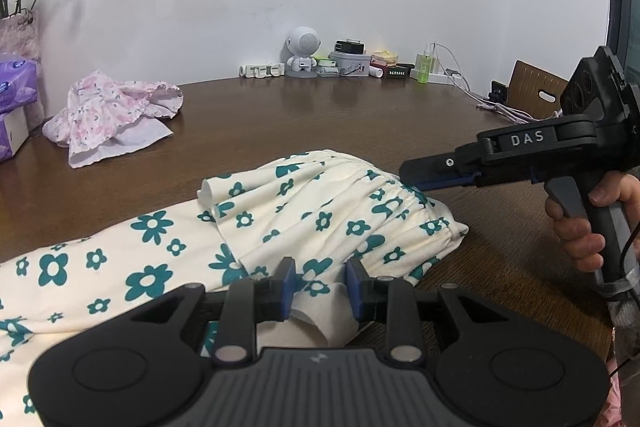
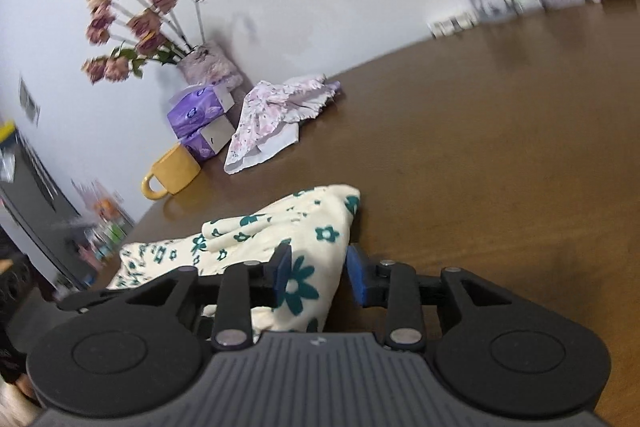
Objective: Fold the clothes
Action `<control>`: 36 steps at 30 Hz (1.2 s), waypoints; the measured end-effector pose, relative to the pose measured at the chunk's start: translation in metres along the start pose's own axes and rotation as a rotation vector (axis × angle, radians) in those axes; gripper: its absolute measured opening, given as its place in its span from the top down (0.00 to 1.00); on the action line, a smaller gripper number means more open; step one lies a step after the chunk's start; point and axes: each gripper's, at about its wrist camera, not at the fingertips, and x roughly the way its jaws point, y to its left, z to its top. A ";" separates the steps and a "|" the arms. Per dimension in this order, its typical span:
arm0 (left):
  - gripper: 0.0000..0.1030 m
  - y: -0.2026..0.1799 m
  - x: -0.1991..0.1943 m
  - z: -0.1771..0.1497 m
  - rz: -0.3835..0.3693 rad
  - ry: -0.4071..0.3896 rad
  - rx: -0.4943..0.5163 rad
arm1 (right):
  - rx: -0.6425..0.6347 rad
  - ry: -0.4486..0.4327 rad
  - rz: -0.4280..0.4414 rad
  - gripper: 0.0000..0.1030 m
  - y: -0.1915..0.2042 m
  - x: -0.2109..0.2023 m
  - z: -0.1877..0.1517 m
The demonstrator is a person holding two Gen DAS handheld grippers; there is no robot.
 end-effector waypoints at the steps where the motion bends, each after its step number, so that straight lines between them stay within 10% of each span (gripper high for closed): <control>1: 0.73 0.000 0.000 0.000 0.000 0.000 0.000 | 0.016 0.003 0.002 0.66 -0.002 0.000 -0.001; 24: 0.61 -0.010 -0.017 0.016 -0.050 -0.086 -0.008 | 0.085 -0.083 -0.053 0.63 0.002 -0.029 -0.025; 36: 0.73 -0.014 0.019 0.015 -0.010 -0.007 -0.013 | 0.085 -0.099 -0.056 0.62 0.002 -0.035 -0.037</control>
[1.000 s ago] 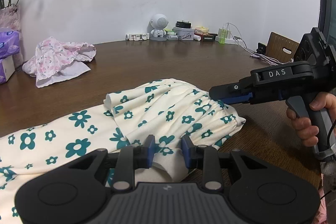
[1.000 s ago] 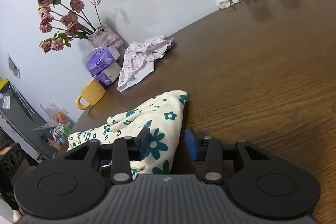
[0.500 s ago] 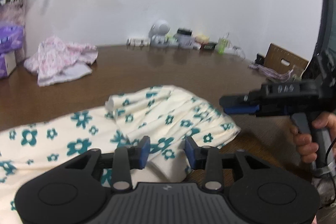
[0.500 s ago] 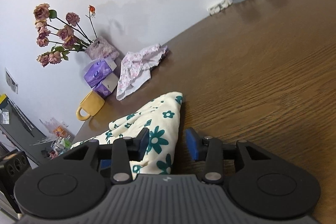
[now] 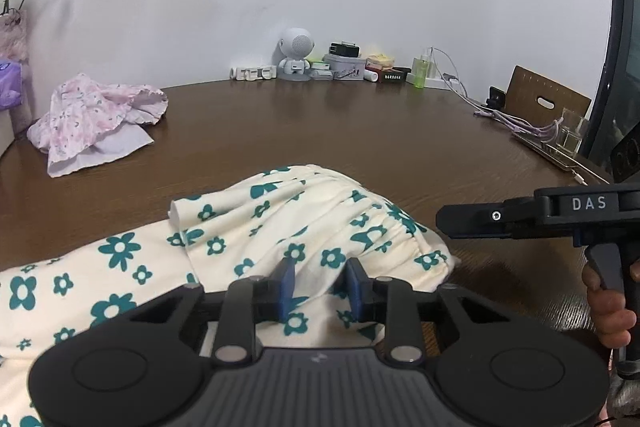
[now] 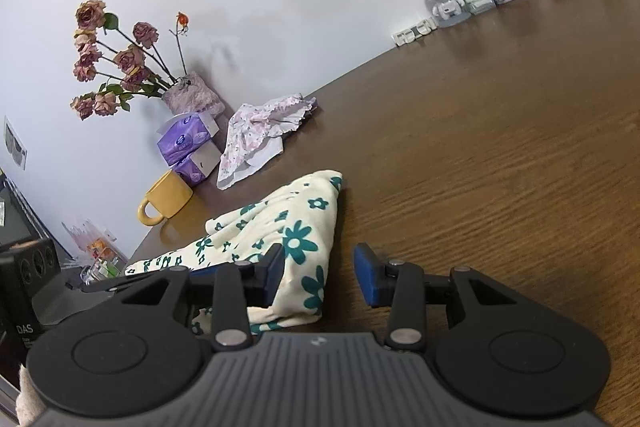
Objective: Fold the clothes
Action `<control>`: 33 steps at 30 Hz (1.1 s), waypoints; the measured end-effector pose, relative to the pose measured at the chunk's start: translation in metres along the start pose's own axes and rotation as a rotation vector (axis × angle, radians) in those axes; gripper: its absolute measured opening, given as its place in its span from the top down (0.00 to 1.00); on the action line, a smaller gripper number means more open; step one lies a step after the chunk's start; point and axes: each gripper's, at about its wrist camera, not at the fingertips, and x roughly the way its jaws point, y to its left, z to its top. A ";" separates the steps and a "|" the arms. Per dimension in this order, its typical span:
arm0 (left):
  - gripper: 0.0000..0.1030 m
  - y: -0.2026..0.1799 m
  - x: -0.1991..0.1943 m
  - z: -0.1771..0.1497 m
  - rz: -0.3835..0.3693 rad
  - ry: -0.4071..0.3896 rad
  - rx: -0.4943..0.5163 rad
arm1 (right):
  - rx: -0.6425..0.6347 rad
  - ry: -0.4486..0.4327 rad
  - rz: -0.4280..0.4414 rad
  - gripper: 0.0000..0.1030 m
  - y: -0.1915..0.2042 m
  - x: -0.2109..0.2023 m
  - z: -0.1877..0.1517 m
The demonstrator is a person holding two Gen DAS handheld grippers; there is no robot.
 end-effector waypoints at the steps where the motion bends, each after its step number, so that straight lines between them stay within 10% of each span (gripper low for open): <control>1: 0.73 0.000 -0.001 0.000 0.002 -0.002 -0.002 | 0.007 0.003 0.003 0.61 -0.001 0.001 0.000; 16: 0.39 0.011 -0.016 0.004 0.014 -0.065 -0.119 | 0.016 -0.005 0.019 0.01 -0.001 0.005 0.003; 33: 0.36 0.013 -0.017 0.003 0.012 -0.081 -0.135 | 0.084 -0.028 0.007 0.01 -0.004 0.010 0.006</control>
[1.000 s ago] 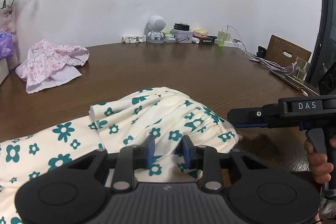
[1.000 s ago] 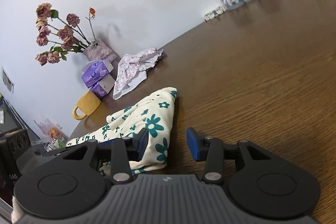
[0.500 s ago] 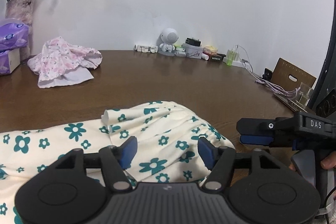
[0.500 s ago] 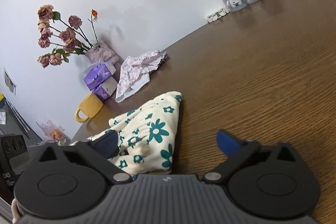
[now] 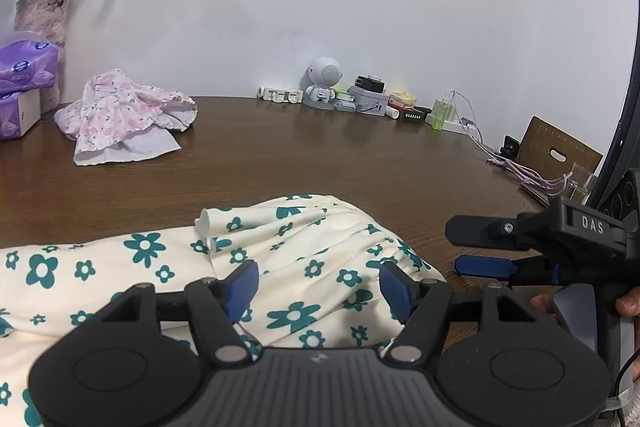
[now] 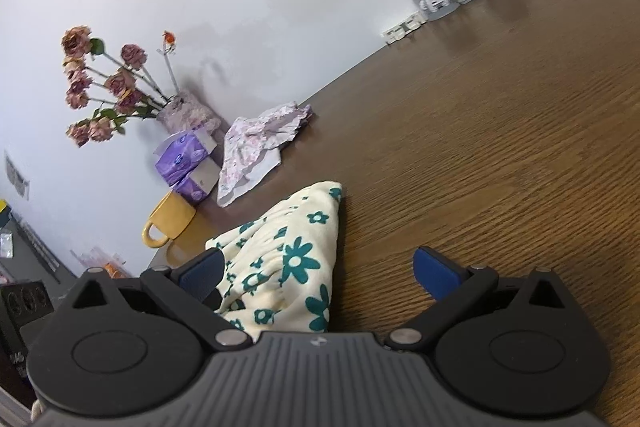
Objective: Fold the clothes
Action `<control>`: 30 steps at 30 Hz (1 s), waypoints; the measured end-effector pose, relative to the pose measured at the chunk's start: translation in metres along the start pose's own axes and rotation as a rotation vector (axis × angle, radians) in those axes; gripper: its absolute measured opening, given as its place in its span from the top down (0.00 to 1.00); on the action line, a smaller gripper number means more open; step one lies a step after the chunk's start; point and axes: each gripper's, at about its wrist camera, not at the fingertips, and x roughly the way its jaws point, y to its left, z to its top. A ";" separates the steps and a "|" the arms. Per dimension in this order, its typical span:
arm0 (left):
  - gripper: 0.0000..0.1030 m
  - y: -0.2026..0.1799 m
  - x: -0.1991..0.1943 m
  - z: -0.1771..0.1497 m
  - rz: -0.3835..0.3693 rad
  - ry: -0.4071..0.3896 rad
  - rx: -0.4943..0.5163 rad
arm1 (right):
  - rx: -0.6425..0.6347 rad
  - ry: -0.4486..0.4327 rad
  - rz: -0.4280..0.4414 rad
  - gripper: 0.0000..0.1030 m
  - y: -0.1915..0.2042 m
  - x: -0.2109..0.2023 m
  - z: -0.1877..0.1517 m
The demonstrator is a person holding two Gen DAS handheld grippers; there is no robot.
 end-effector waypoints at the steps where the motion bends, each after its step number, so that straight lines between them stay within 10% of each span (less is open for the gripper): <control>1: 0.36 0.000 0.000 0.000 0.001 0.000 0.001 | 0.005 -0.002 -0.003 0.01 0.000 0.001 0.001; 10: 0.73 0.000 0.016 -0.004 0.054 0.057 0.053 | 0.009 0.021 0.014 0.02 0.000 0.011 0.005; 15: 0.74 0.001 0.017 -0.006 0.059 0.061 0.053 | 0.065 0.052 0.021 0.52 -0.008 0.020 0.005; 30: 0.74 0.008 0.016 -0.006 0.032 0.058 0.014 | 0.047 0.119 0.086 0.52 -0.005 0.042 0.013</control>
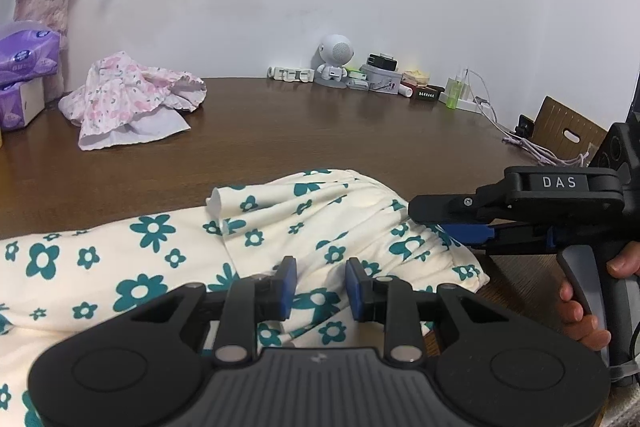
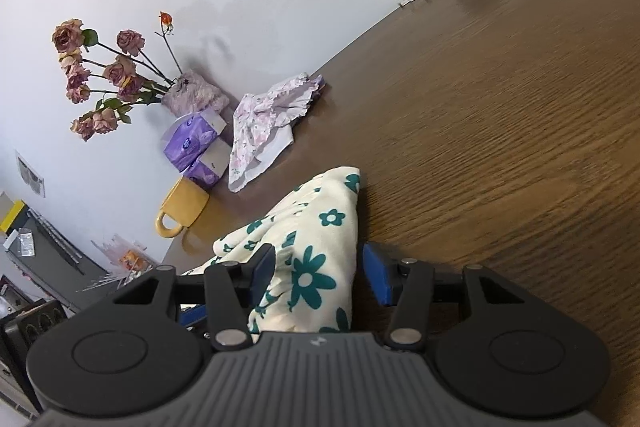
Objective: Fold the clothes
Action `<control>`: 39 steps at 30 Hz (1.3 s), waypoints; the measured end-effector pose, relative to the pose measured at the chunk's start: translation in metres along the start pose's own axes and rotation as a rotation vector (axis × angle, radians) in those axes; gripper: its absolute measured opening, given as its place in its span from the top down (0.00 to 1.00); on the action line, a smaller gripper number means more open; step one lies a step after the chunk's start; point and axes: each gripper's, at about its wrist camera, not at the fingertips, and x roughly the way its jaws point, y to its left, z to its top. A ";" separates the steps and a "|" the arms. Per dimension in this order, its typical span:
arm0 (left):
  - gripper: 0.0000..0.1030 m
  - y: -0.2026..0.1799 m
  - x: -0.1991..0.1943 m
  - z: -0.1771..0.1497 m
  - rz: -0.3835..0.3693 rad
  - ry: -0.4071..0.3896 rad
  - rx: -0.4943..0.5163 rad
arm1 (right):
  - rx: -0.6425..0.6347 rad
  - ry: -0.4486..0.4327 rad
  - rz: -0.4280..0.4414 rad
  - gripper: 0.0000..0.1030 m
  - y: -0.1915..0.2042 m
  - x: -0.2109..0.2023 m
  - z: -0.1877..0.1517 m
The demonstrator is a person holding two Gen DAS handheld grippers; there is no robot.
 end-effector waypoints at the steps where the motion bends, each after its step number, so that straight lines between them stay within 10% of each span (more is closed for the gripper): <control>1: 0.74 0.000 0.000 0.000 0.000 0.000 0.000 | 0.005 -0.001 0.003 0.52 0.000 0.000 0.000; 19: 0.76 0.000 -0.001 0.000 -0.009 -0.008 -0.023 | 0.015 -0.062 0.033 0.77 0.016 -0.004 -0.004; 39: 0.75 0.004 0.000 -0.001 -0.028 -0.007 -0.051 | 0.062 -0.079 0.051 0.59 0.012 -0.003 -0.006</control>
